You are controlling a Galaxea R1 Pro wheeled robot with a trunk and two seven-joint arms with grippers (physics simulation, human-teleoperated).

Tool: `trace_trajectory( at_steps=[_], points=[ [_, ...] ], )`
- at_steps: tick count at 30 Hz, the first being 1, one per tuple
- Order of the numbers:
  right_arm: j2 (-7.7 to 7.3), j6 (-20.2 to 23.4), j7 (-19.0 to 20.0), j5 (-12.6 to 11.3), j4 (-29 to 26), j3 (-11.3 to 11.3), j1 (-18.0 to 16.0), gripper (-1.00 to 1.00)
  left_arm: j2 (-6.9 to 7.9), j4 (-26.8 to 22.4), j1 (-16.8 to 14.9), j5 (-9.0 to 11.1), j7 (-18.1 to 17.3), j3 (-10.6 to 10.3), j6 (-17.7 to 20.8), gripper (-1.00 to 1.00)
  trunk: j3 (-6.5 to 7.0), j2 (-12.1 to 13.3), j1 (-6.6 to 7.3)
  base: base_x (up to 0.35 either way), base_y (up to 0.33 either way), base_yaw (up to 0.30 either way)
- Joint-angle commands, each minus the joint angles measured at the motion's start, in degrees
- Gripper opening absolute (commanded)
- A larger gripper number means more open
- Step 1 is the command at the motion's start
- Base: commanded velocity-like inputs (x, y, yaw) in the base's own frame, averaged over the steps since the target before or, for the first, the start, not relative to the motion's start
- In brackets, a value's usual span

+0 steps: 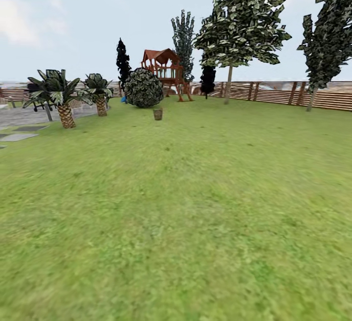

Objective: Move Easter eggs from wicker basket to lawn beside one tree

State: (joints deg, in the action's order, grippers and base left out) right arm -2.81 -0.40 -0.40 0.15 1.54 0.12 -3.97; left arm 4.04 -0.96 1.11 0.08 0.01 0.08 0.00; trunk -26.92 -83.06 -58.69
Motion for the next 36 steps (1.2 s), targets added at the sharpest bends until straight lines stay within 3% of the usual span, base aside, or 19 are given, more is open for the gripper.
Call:
trace_trajectory(
  at_steps=[1, 36],
  points=[
    [0.00, -0.04, -0.04, 0.02, 0.13, 0.00, -0.08, 1.00, 0.00, -0.10, 0.03, 0.01, 0.00, 0.01, 0.00, 1.00, -0.04, -0.02, -0.03, 0.338, 0.000, 0.001],
    [0.00, -0.04, -0.04, -0.04, 0.13, 0.06, -0.08, 1.00, 0.00, -0.10, 0.04, 0.01, 0.04, 0.01, 0.00, 1.00, -0.04, -0.02, -0.03, 0.338, 0.000, 0.000]
  ],
)
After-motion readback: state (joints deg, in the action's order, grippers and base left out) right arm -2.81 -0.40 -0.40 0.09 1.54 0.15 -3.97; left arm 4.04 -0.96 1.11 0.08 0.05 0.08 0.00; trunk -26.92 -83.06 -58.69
